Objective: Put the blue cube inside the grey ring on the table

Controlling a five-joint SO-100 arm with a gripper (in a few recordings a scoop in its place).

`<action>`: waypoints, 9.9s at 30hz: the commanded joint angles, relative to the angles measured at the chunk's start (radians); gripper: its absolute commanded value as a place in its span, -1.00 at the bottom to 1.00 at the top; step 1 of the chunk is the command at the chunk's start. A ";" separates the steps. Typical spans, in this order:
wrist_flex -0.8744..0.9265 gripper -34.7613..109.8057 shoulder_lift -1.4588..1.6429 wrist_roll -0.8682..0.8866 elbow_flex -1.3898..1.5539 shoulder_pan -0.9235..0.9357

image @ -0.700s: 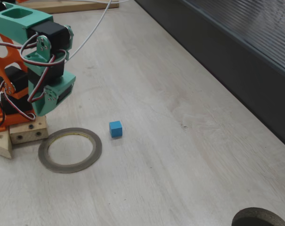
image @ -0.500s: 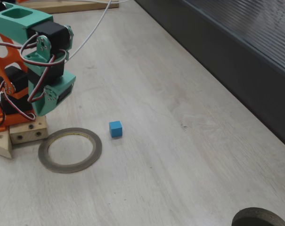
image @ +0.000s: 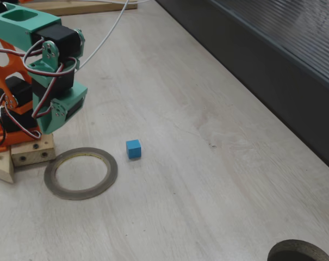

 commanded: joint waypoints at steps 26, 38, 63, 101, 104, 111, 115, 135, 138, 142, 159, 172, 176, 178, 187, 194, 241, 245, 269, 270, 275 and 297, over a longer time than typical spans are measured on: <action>0.028 -0.50 0.015 0.011 -0.009 0.009; 0.028 -0.50 0.015 0.015 -0.020 0.006; -0.313 -0.50 0.014 0.014 -0.012 -0.425; -0.572 -0.50 -0.518 0.017 -0.373 -0.476; -0.572 -0.50 -0.560 0.017 -0.411 -0.476; -0.572 -0.50 -0.592 0.017 -0.423 -0.477; -0.565 -0.50 -0.592 0.015 -0.417 -0.472; -0.558 -0.50 -0.591 0.009 -0.410 -0.479; -0.558 -0.50 -0.584 0.009 -0.410 -0.479; -0.557 -0.50 -0.584 0.009 -0.410 -0.479; -0.374 -0.20 -0.575 0.008 -0.422 -0.479; -0.275 -0.01 -0.577 0.009 -0.422 -0.479; -0.275 -0.01 -0.591 0.009 -0.422 -0.479; -0.275 -0.01 -0.591 0.011 -0.422 -0.477; -0.276 -0.01 -0.592 0.014 -0.422 -0.468; -0.278 -0.01 -0.592 0.014 -0.423 -0.474; -0.371 -0.01 -0.684 0.017 -0.411 -0.469; -0.368 -0.02 -0.673 0.017 -0.410 -0.469; -0.368 -0.02 -0.672 0.009 -0.419 -0.469; -0.368 -0.02 -0.672 0.009 -0.419 -0.469; -0.368 -0.02 -0.672 0.012 -0.417 -0.469; -0.370 -0.47 -0.670 0.014 -0.420 -0.469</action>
